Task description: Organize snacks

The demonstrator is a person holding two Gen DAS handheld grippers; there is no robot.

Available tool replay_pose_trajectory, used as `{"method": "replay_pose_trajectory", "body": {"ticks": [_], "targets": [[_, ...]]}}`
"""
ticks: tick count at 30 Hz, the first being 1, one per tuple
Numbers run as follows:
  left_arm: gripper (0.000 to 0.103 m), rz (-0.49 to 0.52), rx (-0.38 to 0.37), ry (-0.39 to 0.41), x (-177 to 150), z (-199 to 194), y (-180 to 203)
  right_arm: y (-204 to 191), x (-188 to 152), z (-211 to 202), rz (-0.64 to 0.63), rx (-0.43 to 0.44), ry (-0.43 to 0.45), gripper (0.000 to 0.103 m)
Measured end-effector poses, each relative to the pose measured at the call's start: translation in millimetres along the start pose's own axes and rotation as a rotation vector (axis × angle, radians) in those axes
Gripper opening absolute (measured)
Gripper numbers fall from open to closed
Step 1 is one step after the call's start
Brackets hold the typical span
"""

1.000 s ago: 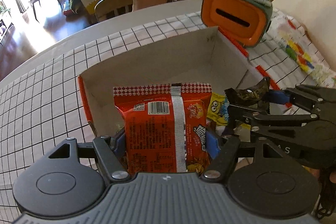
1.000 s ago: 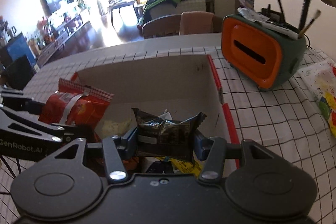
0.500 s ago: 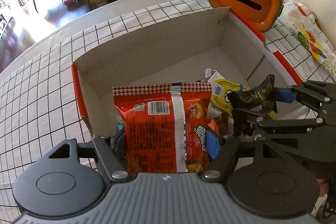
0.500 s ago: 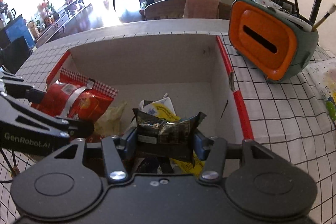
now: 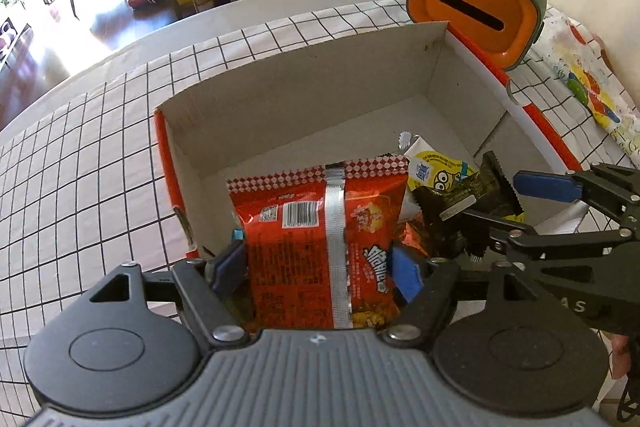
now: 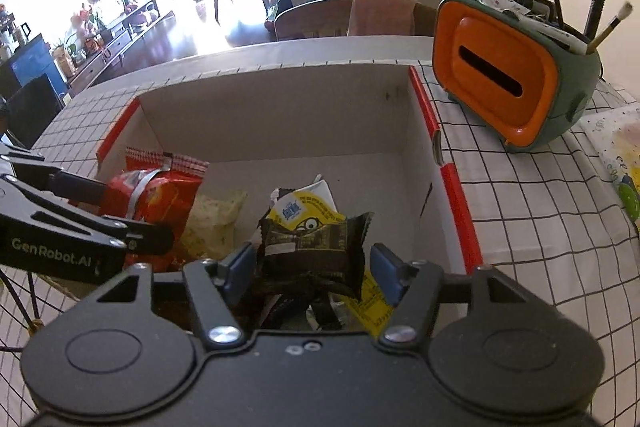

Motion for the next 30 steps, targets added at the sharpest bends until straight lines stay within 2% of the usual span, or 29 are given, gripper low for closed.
{"method": "replay_pose_trajectory", "body": {"ticks": [5, 14, 17, 24, 30], "targets": [[0.081, -0.011, -0.008, 0.054, -2, -15, -4, -4, 3, -16, -0.007, -0.005, 0.042, 0.08], [0.082, -0.03, -0.038, 0.138, -7, -48, -11, -11, 9, -47, 0.04, 0.026, 0.111, 0.088], [0.084, -0.036, -0.05, 0.165, -9, -61, -13, -14, 13, -62, 0.054, 0.043, 0.151, 0.101], [0.084, -0.049, -0.061, 0.236, -16, -90, -21, -26, 19, -90, 0.059, 0.048, 0.216, 0.103], [0.084, -0.062, -0.087, 0.26, -25, -106, -28, -36, 18, -105, 0.065, 0.032, 0.239, 0.103]]}}
Point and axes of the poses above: each gripper's, at about its wrist camera, not at the fingertips, and z roughly the way its jaws point, y to its right, x to its top, the point moved 6 cm from there along z, roughly the way its jaws point, and after that the axes turned 2 degrees about -z, right-handed, at the moved point
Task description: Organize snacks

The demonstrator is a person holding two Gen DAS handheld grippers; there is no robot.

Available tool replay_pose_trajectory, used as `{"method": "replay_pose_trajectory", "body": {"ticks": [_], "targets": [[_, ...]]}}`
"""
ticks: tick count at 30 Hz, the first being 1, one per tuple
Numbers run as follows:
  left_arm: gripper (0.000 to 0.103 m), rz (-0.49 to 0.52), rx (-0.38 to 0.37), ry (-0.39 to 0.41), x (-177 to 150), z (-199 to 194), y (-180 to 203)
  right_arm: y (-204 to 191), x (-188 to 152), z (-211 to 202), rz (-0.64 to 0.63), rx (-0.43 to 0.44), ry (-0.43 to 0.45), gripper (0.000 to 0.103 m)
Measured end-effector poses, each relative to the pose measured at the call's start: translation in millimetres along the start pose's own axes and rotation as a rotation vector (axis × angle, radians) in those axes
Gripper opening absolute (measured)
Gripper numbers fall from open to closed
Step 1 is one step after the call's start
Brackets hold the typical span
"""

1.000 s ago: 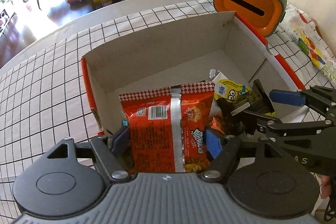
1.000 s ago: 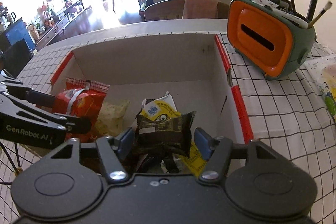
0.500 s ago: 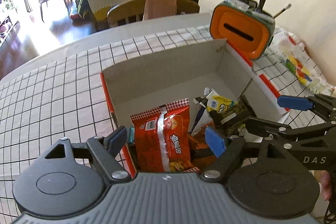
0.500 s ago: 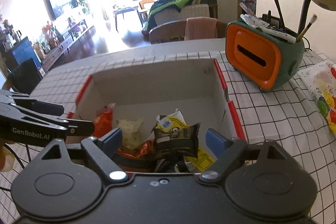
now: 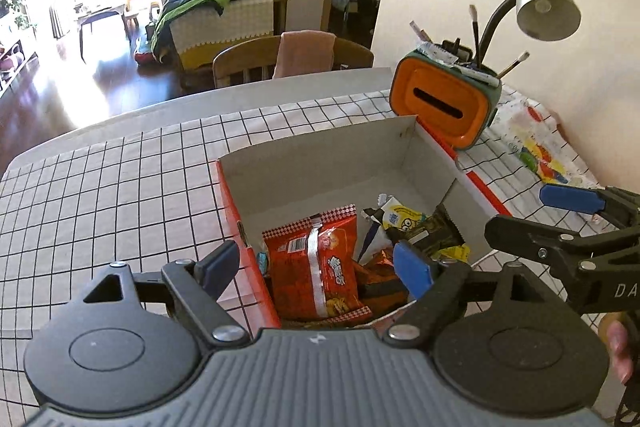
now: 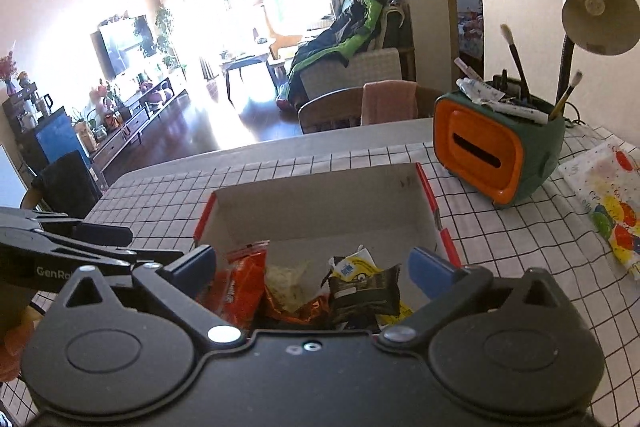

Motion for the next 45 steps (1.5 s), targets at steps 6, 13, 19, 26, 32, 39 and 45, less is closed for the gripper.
{"method": "replay_pose_trajectory", "body": {"ticks": [6, 13, 19, 26, 32, 39, 45], "targets": [[0.09, -0.008, -0.021, 0.014, -8, -21, -5, -13, -2, -13, 0.005, -0.013, 0.028, 0.103], [0.101, -0.018, -0.012, 0.057, -13, -41, -14, -23, -10, -22, 0.037, -0.046, 0.041, 0.103], [0.103, -0.031, -0.001, 0.058, -18, -45, -19, -30, -18, -29, 0.068, -0.056, 0.038, 0.103], [0.103, -0.063, -0.012, 0.053, -23, -48, -22, -37, -18, -37, 0.048, -0.095, 0.077, 0.103], [0.103, -0.073, -0.005, 0.045, -25, -47, -22, -34, -22, -35, 0.072, -0.107, 0.066, 0.103], [0.103, -0.06, 0.01, 0.051, -26, -47, -20, -32, -27, -30, 0.105, -0.107, 0.035, 0.103], [0.103, -0.06, 0.013, 0.057, -25, -48, -19, -35, -28, -30, 0.094, -0.109, 0.03, 0.103]]}}
Point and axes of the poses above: each gripper's, at about its wrist camera, not at the fingertips, and z roughly the way its jaws point, y to its right, x to its top, the point moved 6 cm from there along z, roughly the way its jaws point, and after that the axes turned 2 degrees about -z, right-handed, at the moved point
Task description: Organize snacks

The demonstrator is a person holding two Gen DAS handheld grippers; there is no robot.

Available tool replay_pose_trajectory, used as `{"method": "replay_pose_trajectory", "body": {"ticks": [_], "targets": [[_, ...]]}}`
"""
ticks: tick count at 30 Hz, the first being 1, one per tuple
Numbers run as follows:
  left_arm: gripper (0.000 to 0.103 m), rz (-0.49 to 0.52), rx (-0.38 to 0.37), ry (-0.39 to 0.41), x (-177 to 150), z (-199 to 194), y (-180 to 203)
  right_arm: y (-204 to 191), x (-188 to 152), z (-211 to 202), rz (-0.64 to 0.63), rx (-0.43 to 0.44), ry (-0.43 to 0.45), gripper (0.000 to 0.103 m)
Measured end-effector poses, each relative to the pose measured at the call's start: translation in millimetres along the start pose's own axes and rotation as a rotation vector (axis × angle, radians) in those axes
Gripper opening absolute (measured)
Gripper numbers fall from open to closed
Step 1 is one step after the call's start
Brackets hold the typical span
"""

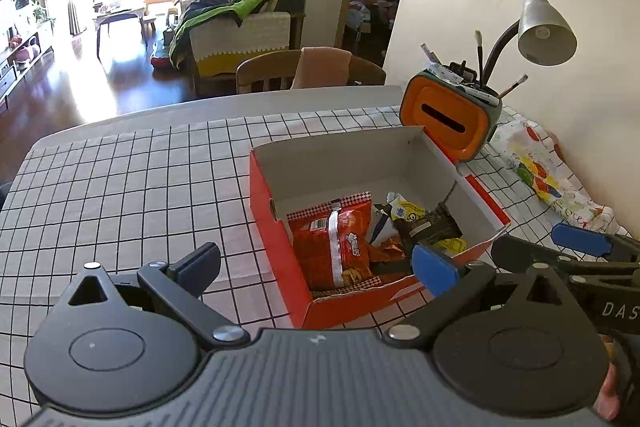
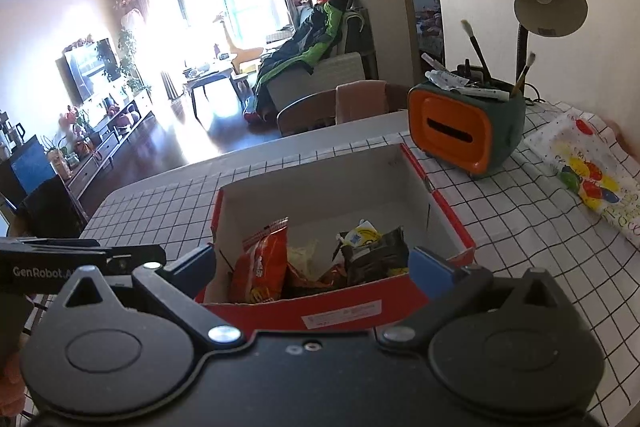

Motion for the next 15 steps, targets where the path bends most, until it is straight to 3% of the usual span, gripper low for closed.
{"method": "replay_pose_trajectory", "body": {"ticks": [15], "targets": [[0.103, 0.026, 0.002, 0.007, 1.1, -0.6, 3.8, 1.7, 2.6, -0.6, 0.002, -0.015, 0.02, 0.103]]}}
Point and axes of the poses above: each gripper's, at about its wrist camera, not at the fingertips, and z roughly the way its jaws point, y to its right, x to its top, the point moved 6 cm from there along z, roughly the way its jaws point, and after that the axes turned 2 degrees about -z, right-handed, at the moved point
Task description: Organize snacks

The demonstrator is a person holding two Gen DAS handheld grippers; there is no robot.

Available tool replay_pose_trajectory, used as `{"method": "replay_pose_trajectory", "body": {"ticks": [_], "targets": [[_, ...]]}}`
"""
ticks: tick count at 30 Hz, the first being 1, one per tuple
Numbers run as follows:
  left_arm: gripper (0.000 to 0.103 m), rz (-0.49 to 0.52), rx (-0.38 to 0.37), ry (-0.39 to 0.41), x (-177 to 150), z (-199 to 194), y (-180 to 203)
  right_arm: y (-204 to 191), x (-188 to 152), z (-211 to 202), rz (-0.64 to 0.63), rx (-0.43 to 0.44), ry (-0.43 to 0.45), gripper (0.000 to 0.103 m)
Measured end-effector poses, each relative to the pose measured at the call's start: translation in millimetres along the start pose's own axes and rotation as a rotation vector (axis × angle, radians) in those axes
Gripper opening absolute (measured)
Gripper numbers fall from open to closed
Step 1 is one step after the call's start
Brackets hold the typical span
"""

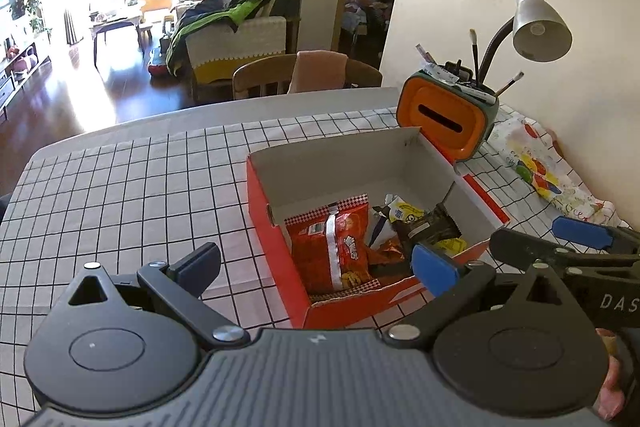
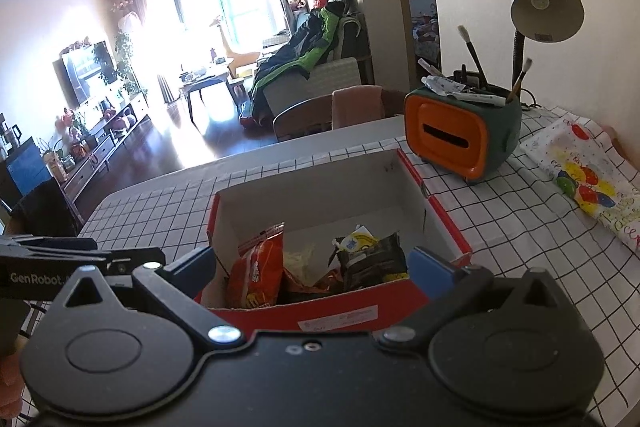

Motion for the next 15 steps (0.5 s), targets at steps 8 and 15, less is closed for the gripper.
{"method": "replay_pose_trajectory", "body": {"ticks": [8, 15], "targets": [[0.103, 0.004, -0.007, -0.01, -1.4, 2.2, 0.5, -2.7, -0.8, 2.9, -0.011, 0.005, -0.008, 0.103], [0.103, -0.002, -0.013, -0.027, -3.3, 6.0, -0.3, -2.8, -1.7, 6.5, -0.012, 0.01, -0.019, 0.103]]}}
Point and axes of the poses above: each gripper's, at about its wrist camera, not at the fingertips, and z roughly the way its jaws point, y to its right, x to its top, the point moved 6 cm from there along z, roughly the way its jaws point, and after that the axes turned 2 degrees about -z, right-handed, at the moved point
